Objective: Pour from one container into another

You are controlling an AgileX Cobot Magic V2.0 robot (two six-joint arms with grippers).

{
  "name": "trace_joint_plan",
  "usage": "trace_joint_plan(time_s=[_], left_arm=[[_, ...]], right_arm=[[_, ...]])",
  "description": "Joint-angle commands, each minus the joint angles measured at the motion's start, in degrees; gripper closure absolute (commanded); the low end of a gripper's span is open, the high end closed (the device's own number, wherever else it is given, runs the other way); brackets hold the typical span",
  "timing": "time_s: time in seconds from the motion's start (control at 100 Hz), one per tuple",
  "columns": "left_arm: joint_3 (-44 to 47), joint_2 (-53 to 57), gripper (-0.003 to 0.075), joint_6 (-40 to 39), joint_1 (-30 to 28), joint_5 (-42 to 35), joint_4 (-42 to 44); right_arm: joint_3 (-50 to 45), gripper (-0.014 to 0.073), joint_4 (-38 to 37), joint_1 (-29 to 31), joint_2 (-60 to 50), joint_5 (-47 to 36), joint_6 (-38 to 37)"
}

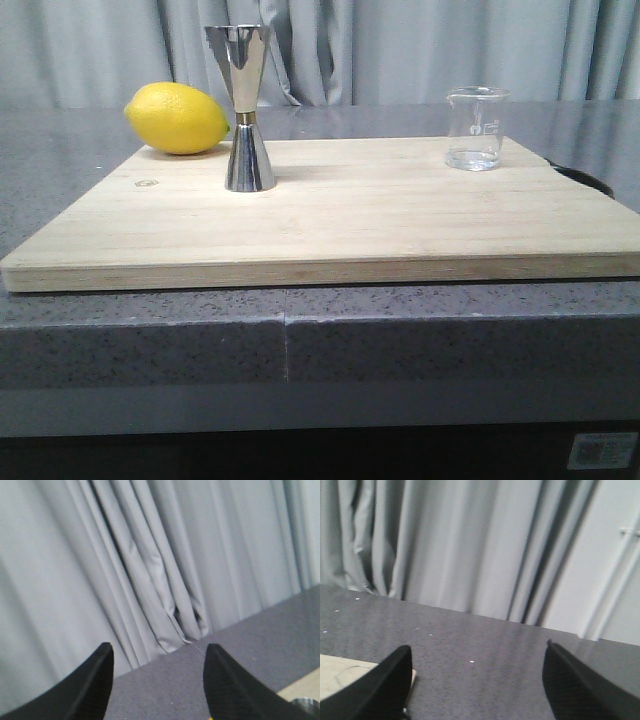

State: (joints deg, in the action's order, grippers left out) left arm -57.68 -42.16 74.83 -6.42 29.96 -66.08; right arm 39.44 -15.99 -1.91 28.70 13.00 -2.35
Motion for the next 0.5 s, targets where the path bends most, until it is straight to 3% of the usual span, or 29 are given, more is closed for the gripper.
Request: trace_joint_plan(time_s=[0.0,0.14,0.36,0.49], left_arm=[[3.47,4.68,0.0354,-1.57,-0.16,-8.65,-2.89],[14.12,11.85,0.0354,-1.74,-0.16,-13.83,-2.55],[31.03,22.06,0.0354,-1.74,-0.16,-19.12,-2.55],[38.55,27.93,0.0354,-1.74,-0.16,-22.95,-5.68]], right_arm=[[2.1,0.0105,-1.13,3.36,-2.98,-2.14,0.68],[2.1,0.0105,-1.02,4.62,-7.52,-0.04,0.68],[0.63,0.0105,-0.08,4.62,-12.86,10.81,0.57],[-3.06,0.0105,0.95,4.62,-16.51,11.04,0.57]])
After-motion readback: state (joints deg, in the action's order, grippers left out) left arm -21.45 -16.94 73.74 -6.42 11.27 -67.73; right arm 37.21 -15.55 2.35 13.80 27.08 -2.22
